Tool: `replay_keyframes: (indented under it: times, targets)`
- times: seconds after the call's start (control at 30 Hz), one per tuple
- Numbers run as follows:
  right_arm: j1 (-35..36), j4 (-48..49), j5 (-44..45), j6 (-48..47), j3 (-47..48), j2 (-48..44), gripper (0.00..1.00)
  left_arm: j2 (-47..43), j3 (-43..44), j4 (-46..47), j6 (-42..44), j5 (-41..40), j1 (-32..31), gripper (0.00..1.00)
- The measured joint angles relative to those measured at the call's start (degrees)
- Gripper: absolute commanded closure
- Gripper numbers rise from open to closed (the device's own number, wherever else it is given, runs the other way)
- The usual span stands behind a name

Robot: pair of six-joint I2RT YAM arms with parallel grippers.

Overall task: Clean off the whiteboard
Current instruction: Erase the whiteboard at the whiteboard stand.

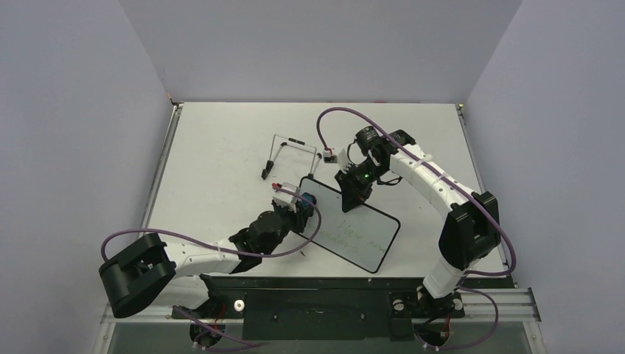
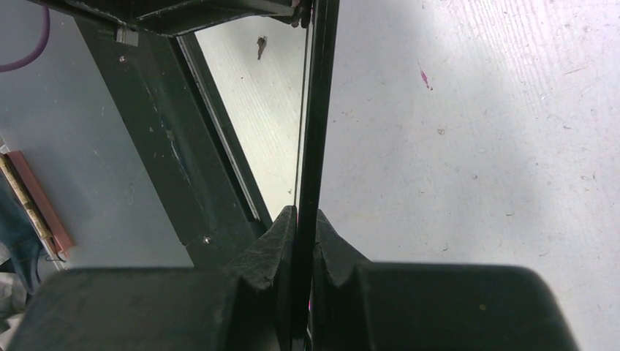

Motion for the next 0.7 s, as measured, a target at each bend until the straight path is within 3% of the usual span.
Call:
replay_keyframes:
  times: [0.27,0.53,0.7]
  targets:
    - [-0.1,-0.1,0.4,0.3,0.0,0.0,1.0,1.1,0.6,0.5,0.3,1.7,0.4,1.0]
    - [-0.5,0.2,0.4,-0.2,0.0,0.0,1.0,8.9,7.0,1.2,1.6,1.7,-9.5,1.0]
    - [-0.5,0.4,0.3,-0.5,0.0,0.0,1.0,8.3,7.5,-2.1,-1.4,-3.3,-10.1,1.0]
